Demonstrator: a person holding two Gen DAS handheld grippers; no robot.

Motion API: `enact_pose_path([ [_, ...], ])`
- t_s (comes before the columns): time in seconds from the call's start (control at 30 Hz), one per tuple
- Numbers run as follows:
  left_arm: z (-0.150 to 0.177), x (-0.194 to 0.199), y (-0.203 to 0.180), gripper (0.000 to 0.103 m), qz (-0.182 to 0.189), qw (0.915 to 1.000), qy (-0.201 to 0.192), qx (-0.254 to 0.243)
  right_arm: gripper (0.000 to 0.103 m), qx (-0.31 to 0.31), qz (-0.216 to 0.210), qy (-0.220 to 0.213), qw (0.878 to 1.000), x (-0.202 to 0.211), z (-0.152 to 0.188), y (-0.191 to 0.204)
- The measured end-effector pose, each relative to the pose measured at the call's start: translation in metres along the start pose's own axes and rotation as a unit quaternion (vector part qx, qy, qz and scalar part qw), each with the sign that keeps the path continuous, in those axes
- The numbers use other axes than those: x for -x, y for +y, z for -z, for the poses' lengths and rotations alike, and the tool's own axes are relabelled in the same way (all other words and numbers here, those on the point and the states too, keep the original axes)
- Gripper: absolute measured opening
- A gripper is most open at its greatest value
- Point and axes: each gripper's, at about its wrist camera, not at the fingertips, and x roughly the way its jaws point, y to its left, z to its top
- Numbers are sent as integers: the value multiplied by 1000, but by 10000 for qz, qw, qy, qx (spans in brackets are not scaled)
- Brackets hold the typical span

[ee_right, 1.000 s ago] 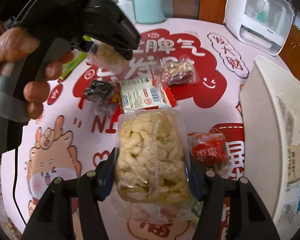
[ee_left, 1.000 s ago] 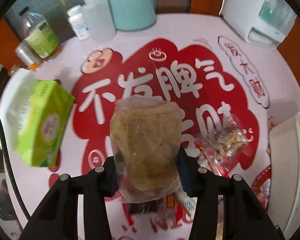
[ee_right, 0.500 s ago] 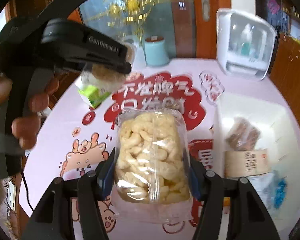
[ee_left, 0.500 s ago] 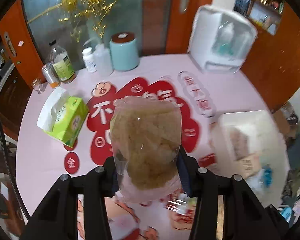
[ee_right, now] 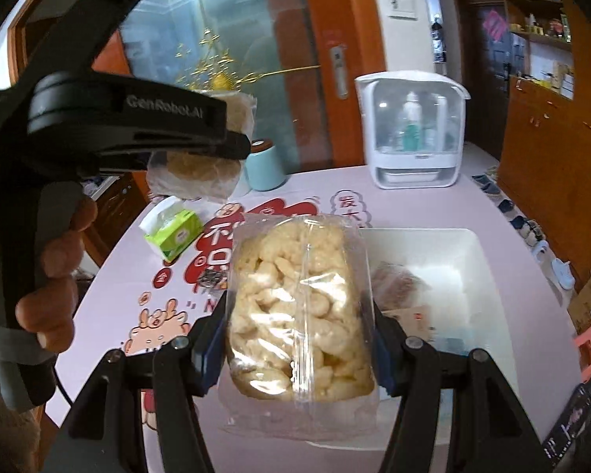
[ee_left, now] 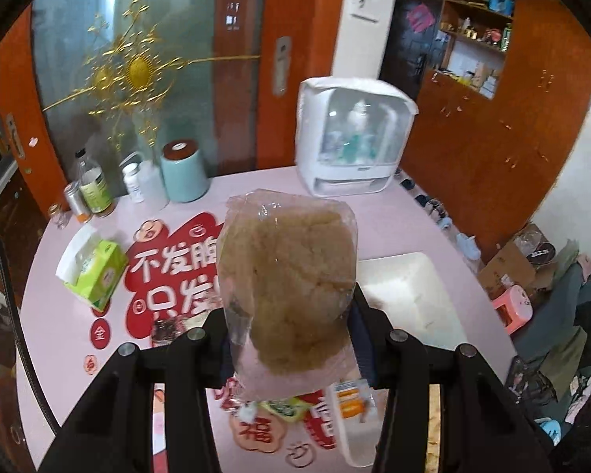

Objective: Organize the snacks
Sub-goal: 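Carry both bags over the white tray and open both tools to release them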

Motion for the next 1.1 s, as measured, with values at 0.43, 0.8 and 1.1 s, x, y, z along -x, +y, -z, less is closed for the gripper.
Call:
enact_pose_path([
  [0.43,1,-16,-83,46,-135,9991,32,-409,61,-200,508,-84,9985,12,5,-59],
  [0.8,6,-44,-108,46,-252,9977,294,-560,61,-321,687,172,9970,-4,9,-87],
  [1.1,12,-66,-124,46,-302,9953,528,-754,61,-355,826,425,9950,-21,16,-101],
])
